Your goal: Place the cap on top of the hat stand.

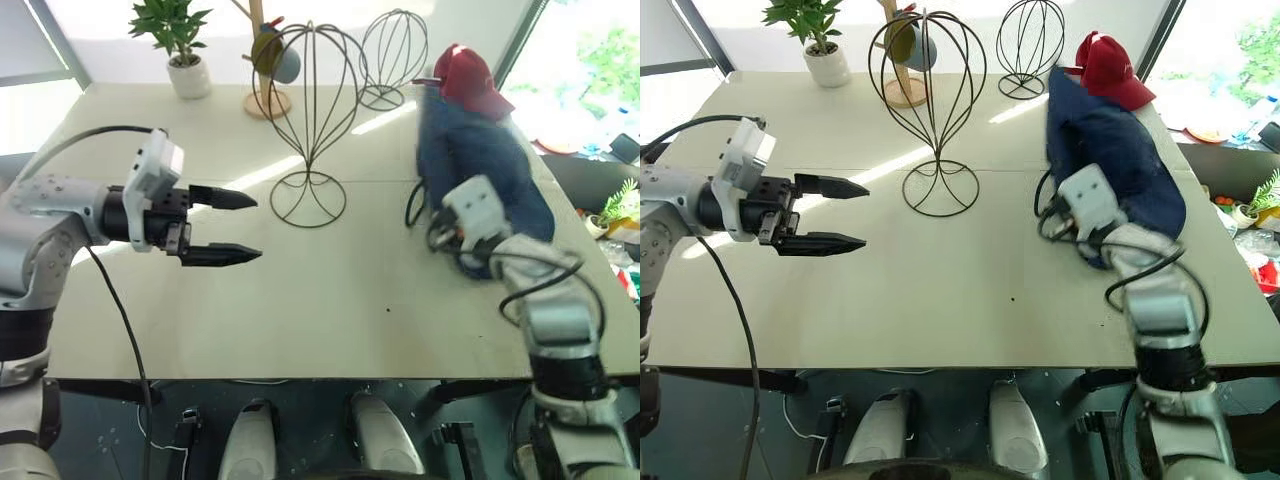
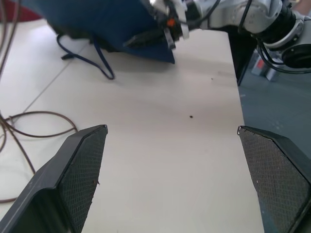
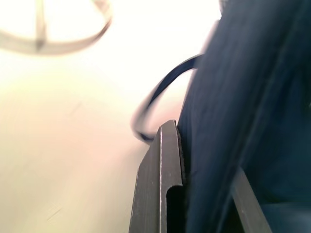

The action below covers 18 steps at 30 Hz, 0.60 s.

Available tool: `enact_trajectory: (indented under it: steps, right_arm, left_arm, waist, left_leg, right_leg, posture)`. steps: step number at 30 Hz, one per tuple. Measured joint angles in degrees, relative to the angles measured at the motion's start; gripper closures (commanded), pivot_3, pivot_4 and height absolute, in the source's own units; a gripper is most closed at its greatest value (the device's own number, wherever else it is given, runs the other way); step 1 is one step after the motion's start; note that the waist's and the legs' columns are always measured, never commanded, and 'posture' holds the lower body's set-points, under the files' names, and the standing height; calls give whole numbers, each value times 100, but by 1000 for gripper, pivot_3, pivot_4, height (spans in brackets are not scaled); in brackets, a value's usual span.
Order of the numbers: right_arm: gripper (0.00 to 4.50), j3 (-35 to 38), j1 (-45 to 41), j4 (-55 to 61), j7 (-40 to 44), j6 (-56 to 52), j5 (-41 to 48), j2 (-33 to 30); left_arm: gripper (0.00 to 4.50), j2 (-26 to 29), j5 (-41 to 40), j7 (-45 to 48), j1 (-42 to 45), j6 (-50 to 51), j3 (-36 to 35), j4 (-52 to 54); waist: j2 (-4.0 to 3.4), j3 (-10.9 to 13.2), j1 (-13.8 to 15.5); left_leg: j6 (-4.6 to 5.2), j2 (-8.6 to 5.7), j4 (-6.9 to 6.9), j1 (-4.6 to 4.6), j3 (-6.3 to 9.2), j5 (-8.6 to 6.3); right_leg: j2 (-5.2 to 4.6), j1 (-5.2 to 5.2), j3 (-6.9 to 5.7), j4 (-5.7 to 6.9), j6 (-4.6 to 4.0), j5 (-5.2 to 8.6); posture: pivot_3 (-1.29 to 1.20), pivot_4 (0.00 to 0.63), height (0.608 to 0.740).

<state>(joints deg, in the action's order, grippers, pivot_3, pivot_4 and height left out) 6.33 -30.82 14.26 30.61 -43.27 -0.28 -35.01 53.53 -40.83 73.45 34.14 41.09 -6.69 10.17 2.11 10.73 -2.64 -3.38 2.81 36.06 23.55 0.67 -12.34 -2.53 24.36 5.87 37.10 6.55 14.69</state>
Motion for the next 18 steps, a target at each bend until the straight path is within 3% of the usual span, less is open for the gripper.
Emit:
enact_trajectory:
  steps: [4,8,12,18]
  right_arm:
    - [4481,42,-1274,-685,416,329,127,-668]
    - [4481,-319,-2759,-1750,827,1008,109,-912]
    - [4481,-819,-3962,-2759,1277,1827,36,-836]
    - [4481,-1561,-4940,-3802,1847,3253,-228,-279]
  left_arm:
    - [0,18,-196,-315,-21,144,-407,32]
    - [0,70,-321,-575,-105,243,-746,90]
    - [0,146,-386,-775,-321,258,-1004,133]
    - [0,405,-536,-1048,-447,357,-1653,109]
  waist:
    - [-4,3,-23]
    - [-21,16,-131]
    - [-28,20,-194]
    - [-29,22,-279]
  left_leg:
    - [2,0,-11,2,0,-1]
    - [2,0,-15,3,-1,-1]
    - [3,2,-21,2,-2,-1]
    - [2,2,-33,6,-2,-1]
  right_leg:
    - [1,7,0,-3,2,2]
    - [0,10,0,-2,3,2]
    - [1,17,0,1,6,0]
    - [0,22,-1,0,23,-9]
  posture:
    - [0,150,740]
    - [0,150,740]
    - [0,150,740]
    - [0,150,740]
